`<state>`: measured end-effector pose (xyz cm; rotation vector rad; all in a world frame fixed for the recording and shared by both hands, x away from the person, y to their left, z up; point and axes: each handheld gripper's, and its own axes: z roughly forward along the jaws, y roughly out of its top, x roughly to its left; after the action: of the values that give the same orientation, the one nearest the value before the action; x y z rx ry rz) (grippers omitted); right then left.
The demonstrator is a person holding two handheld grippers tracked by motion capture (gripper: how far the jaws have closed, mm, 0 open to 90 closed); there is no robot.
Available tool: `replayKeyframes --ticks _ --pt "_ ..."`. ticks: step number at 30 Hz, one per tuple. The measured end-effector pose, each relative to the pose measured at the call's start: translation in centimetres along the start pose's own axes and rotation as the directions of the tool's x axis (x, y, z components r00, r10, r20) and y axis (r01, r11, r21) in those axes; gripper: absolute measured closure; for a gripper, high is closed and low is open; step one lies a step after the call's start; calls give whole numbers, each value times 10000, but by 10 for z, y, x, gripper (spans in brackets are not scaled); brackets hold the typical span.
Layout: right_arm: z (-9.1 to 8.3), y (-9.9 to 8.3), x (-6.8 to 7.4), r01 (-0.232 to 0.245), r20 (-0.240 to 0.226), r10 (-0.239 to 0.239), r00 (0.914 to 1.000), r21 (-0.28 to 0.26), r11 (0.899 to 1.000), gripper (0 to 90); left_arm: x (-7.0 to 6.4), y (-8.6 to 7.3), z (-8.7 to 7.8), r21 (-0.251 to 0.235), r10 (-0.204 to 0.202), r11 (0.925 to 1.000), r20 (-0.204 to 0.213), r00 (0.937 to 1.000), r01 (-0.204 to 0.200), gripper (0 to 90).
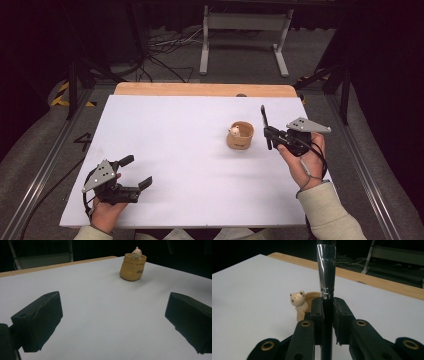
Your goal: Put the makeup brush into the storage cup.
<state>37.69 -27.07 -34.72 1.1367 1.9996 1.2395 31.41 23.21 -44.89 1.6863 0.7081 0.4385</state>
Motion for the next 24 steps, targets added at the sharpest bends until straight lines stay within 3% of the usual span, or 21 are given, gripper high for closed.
replayKeyframes --ticks 9,16,24 --pt "7 3 4 120 114 -111 9999 -808 9967 801 1 0 0 -15 21 10000 20 10000 -21 16" --pt "14 7 10 313 188 -287 9994 -1589 9868 801 0 0 0 -10 -3 10000 35 10000 3 16" --pt "26 11 15 449 202 -419 9989 -1865 9814 801 1 0 0 -7 28 10000 27 10000 -28 16"
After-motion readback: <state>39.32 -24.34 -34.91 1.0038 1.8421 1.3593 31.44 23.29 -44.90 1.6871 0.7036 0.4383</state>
